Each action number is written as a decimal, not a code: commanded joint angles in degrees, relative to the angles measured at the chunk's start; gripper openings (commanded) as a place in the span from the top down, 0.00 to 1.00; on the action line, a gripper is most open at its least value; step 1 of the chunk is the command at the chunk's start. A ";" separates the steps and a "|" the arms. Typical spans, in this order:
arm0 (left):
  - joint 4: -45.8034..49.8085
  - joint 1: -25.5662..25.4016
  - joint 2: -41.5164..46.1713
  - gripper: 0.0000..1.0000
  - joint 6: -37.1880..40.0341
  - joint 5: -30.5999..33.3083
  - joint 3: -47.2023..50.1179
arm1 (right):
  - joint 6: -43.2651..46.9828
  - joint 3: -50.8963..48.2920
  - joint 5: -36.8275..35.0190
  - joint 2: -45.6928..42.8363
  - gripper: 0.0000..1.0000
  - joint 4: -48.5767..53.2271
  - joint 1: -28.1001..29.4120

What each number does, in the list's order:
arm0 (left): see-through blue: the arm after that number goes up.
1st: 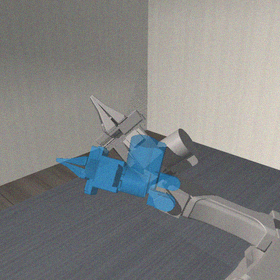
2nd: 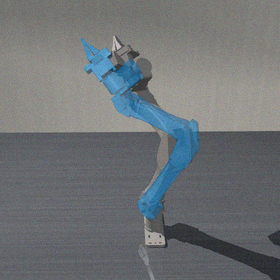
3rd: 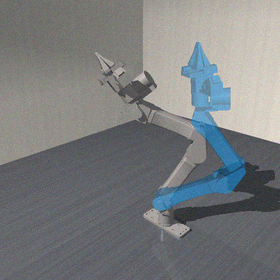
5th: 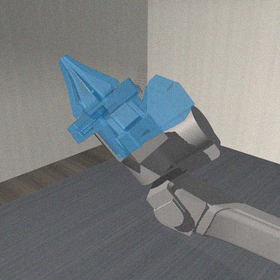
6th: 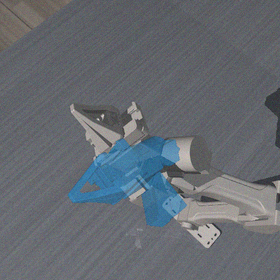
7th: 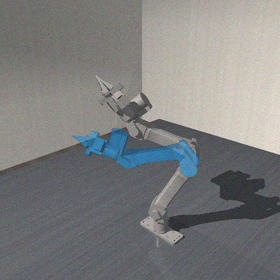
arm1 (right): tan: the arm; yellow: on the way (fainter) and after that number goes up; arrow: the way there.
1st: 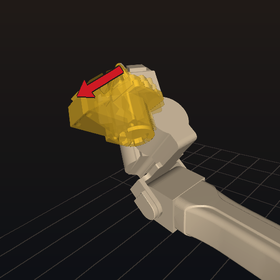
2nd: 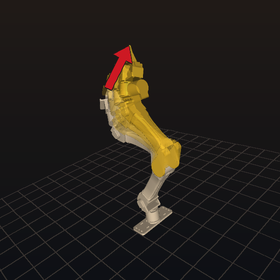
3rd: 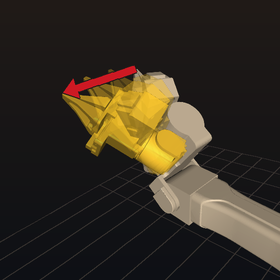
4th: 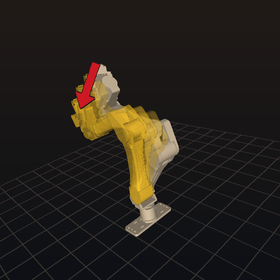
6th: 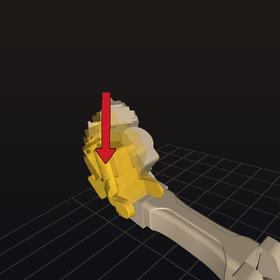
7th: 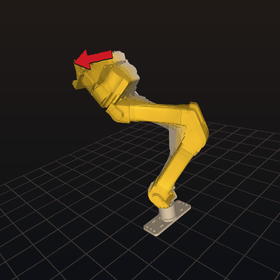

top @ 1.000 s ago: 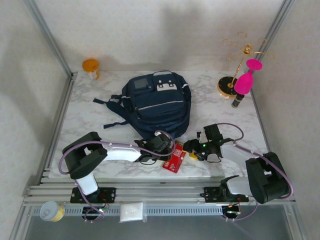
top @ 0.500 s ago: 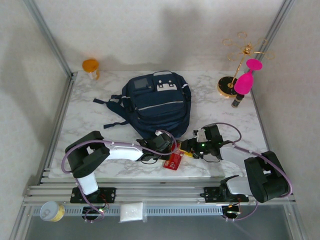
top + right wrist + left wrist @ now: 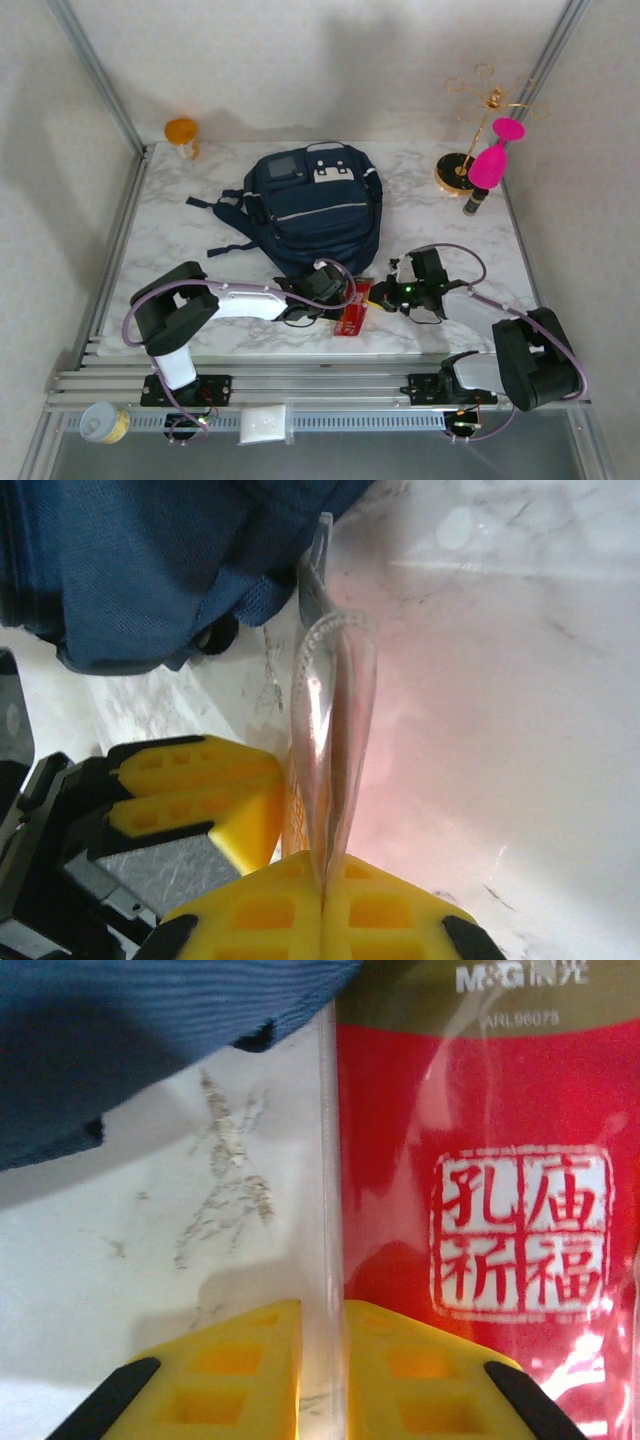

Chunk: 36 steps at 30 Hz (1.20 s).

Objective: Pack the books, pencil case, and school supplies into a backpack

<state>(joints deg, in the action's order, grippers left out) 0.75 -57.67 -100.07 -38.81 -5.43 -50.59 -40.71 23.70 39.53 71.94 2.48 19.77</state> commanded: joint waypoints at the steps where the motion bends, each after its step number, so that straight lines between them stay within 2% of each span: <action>1: 2.37 -0.34 7.48 0.77 5.57 0.85 -2.37 | 1.20 1.34 -1.44 -6.05 0.99 5.70 -3.39; 4: 9.11 0.95 13.62 0.70 13.00 8.75 -5.82 | 1.19 2.65 0.11 -13.10 1.00 10.59 -7.16; 7: 14.44 4.67 16.21 0.58 21.73 14.53 -9.95 | 3.07 5.56 -0.48 -17.71 1.00 17.69 -12.03; 10: 18.06 8.48 15.04 0.57 31.66 18.35 -14.53 | 5.20 8.44 -0.47 -18.99 1.00 23.00 -17.82; 14: 18.21 9.13 11.94 0.43 44.68 24.45 -19.39 | 6.33 10.79 2.09 -17.79 1.00 23.39 -22.17; 17: 19.04 9.97 8.30 0.32 51.55 23.56 -22.77 | 5.91 11.08 4.37 -16.12 1.00 21.98 -23.10; 21: 20.52 10.53 3.56 0.25 56.12 21.17 -26.39 | 4.83 11.15 5.69 -15.27 1.00 19.58 -23.39; 25: 19.40 12.93 -0.35 0.24 57.89 24.48 -28.95 | 4.79 11.02 5.87 -14.35 1.00 18.35 -23.47; 28: 20.77 16.40 -1.96 0.28 57.76 21.63 -32.28 | 4.68 10.84 7.07 -13.97 1.00 17.26 -23.49; 32: 20.57 18.13 -0.81 0.32 59.20 18.23 -33.76 | 4.72 11.97 8.02 -13.74 1.00 17.19 -23.40; 36: 20.52 20.27 -1.23 0.42 59.38 16.02 -34.53 | 3.05 13.21 9.81 -13.53 1.00 16.36 -22.50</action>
<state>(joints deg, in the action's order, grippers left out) 20.16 -38.76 -102.17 19.38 12.16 -83.33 -36.53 34.50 46.22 58.35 20.78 -3.25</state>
